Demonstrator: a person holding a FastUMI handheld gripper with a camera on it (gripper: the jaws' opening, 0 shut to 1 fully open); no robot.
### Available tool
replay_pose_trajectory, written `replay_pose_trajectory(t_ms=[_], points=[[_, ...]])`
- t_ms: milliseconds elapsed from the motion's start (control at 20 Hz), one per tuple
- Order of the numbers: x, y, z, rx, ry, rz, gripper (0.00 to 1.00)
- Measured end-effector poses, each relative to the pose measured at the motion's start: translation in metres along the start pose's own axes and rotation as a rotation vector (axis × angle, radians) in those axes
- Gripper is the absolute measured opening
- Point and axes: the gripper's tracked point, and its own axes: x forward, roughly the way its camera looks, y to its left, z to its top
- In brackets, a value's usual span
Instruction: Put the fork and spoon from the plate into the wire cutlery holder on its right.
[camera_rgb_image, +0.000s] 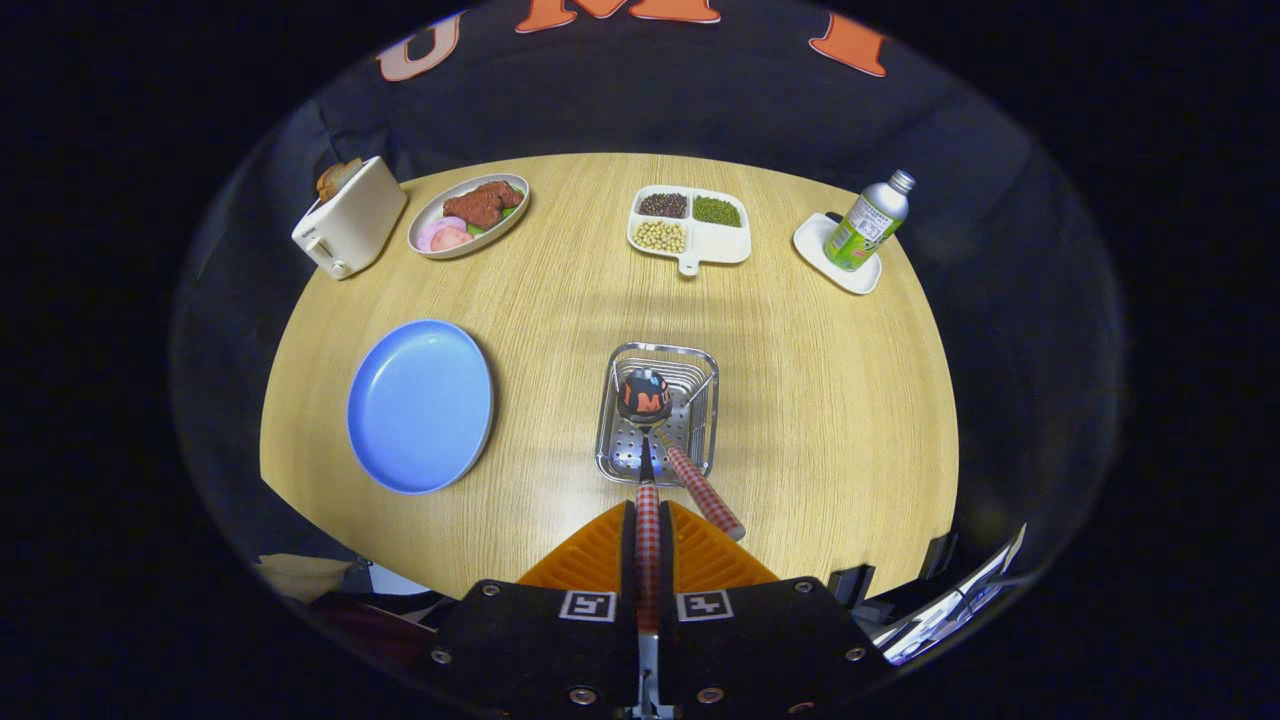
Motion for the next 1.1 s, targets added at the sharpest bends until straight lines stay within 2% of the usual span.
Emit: replay_pose_trajectory(t_ms=[550, 800, 1000, 1100], points=[[0.012, -0.002, 0.017, -0.048, 0.143, -0.003, 0.08], [0.019, 0.005, 0.018, -0.056, 0.148, 0.011, 0.12], [0.008, 0.001, 0.034, -0.042, 0.085, 0.015, 0.22], [-0.003, -0.001, 0.046, -0.027, 0.037, 0.024, 0.32]])
